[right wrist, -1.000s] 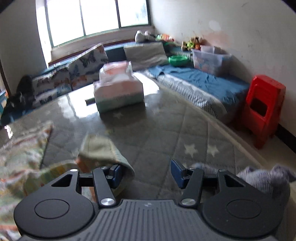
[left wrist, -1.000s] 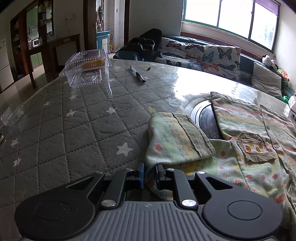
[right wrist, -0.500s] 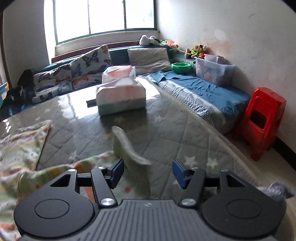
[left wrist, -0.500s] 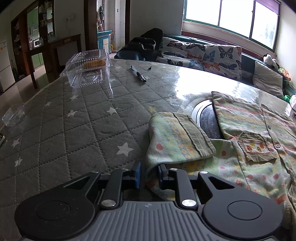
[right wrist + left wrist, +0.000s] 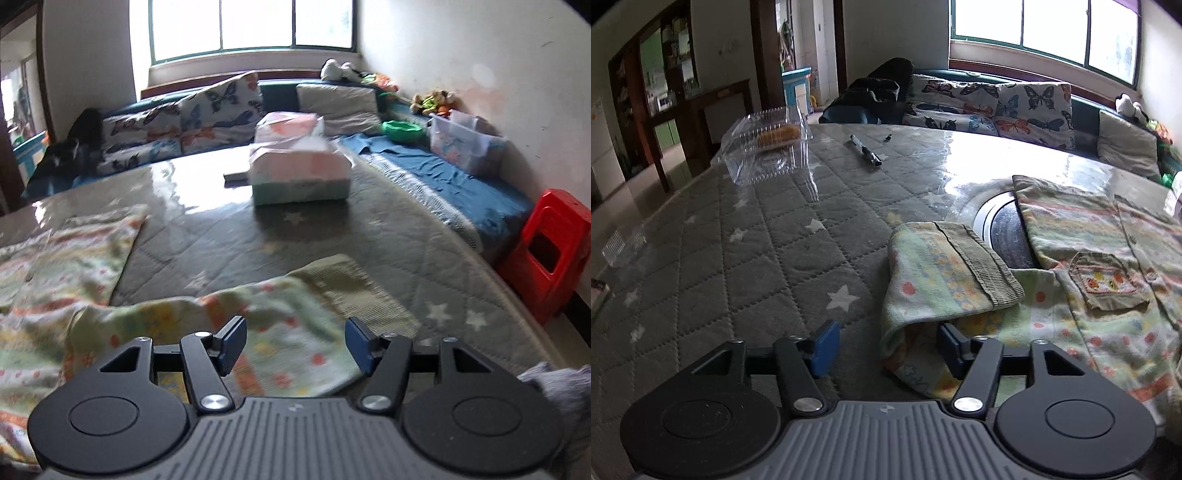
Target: Fold clothes
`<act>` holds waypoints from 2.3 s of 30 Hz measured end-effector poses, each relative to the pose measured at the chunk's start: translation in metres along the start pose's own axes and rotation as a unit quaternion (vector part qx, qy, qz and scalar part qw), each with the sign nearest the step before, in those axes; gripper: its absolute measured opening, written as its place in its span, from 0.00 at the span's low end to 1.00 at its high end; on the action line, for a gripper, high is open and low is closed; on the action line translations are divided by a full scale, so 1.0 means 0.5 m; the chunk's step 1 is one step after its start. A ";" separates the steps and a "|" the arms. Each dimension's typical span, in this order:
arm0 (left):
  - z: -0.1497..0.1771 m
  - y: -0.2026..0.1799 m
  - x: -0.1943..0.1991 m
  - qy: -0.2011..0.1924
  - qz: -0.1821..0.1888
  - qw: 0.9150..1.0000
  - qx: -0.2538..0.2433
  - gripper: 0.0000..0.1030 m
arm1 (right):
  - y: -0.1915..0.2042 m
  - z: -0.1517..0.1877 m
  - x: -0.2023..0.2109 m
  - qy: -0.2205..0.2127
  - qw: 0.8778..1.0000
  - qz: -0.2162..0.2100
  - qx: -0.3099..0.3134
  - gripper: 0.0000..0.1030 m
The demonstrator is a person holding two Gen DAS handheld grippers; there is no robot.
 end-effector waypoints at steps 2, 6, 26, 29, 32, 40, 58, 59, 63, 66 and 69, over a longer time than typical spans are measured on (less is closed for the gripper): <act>-0.003 -0.007 0.002 -0.009 -0.004 1.000 -0.016 0.67 | 0.012 0.005 -0.007 0.007 1.000 -0.005 0.005 0.59; -0.012 -0.025 0.001 -0.027 -0.017 0.998 -0.048 0.73 | 0.036 0.016 -0.021 0.020 1.000 -0.014 0.016 0.59; -0.059 0.135 -0.016 -0.043 -0.108 0.981 0.153 0.80 | 0.034 0.017 -0.024 0.023 1.000 -0.010 0.019 0.65; -0.045 0.165 -0.023 -0.031 -0.127 0.976 0.172 0.80 | 0.035 0.017 -0.024 0.023 0.999 -0.010 0.020 0.65; -0.033 0.193 -0.029 -0.019 -0.135 0.971 0.197 0.81 | 0.035 0.016 -0.025 0.024 0.999 -0.010 0.021 0.65; -0.031 0.181 -0.042 -0.012 -0.149 0.976 0.159 0.87 | 0.037 0.016 -0.027 0.023 0.999 -0.009 0.021 0.65; -0.031 0.167 -0.073 0.006 -0.170 0.982 0.082 1.00 | 0.030 0.017 -0.022 0.023 1.000 -0.013 0.014 0.77; -0.031 0.156 -0.065 0.004 -0.159 0.984 0.079 1.00 | 0.032 0.019 -0.020 0.023 0.999 -0.015 0.015 0.77; -0.035 0.086 -0.028 -0.012 -0.109 0.993 0.049 1.00 | 0.041 0.026 -0.012 0.024 0.999 -0.024 0.018 0.82; -0.036 0.023 -0.004 -0.020 -0.067 0.997 0.021 1.00 | 0.048 0.031 -0.005 0.025 0.999 -0.031 0.020 0.82; -0.035 -0.044 0.020 -0.029 -0.024 0.999 -0.010 1.00 | 0.055 0.036 0.001 0.026 0.999 -0.037 0.022 0.83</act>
Point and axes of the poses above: each gripper's, at about its wrist camera, not at the fingertips, and x roughly against the way its jaws point, y to its left, z to its underside, the point moved 6 cm from there along -x, roughly the way its jaws point, and after that the axes turned 8 degrees about -z, right-handed, at the moved point
